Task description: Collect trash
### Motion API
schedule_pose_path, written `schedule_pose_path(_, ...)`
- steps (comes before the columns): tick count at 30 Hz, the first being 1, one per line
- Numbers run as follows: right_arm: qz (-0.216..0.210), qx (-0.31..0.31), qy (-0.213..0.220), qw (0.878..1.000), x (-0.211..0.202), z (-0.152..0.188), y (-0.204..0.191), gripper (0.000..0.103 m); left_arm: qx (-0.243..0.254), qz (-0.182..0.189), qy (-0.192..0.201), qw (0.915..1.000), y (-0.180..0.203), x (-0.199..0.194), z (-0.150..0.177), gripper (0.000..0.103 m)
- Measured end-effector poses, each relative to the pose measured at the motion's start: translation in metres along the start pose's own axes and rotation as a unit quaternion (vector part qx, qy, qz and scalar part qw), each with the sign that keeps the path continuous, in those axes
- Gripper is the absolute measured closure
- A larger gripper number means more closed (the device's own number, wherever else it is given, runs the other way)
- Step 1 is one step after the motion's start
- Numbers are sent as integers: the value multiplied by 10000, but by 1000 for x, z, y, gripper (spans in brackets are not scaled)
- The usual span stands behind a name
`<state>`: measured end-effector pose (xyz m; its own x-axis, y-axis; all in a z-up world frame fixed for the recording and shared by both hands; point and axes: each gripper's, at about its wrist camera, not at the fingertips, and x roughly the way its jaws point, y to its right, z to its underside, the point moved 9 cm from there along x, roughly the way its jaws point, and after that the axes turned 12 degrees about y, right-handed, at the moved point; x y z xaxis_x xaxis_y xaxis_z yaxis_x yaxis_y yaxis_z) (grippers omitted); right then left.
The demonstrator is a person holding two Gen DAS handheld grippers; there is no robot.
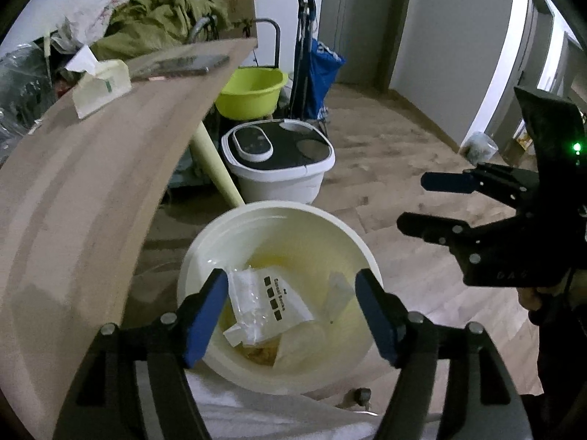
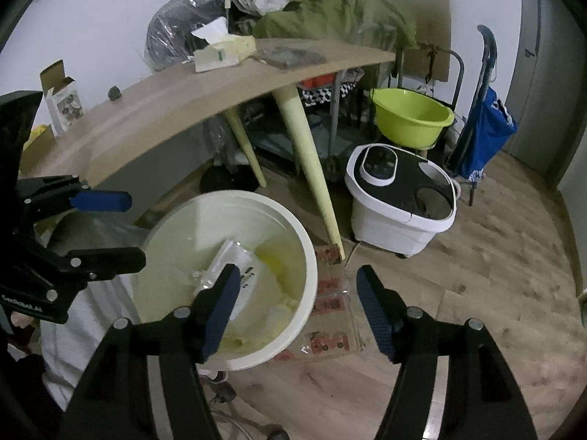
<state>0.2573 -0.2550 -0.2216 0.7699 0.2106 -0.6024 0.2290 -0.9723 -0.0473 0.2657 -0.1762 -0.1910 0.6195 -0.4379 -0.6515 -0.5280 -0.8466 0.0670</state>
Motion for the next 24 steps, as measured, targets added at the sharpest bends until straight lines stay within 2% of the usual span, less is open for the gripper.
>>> schedule_pose_path(4, -79, -59, 132, 9999, -11, -11, -12, 31, -31, -61, 266, 9996, -4, -17, -8, 29)
schedule_pose_path(8, -134, -136, 246, 9995, -20, -23, -25, 31, -52, -168, 498, 9986, -10, -36, -17, 28)
schedule_pose_path(13, -253, -250, 357, 9987, -29, -36, -45, 31, -63, -472, 792, 9957, -22, -60, -23, 28)
schedule_pose_path(19, -404, -423, 514, 9970, -38, -52, -65, 31, -235, -754, 1176, 9899, -39, -99, -28, 28)
schedule_pose_path(24, -572, -602, 676, 9943, -49, -65, -82, 31, -365, -1131, 1453, 9822, -57, -131, -29, 28)
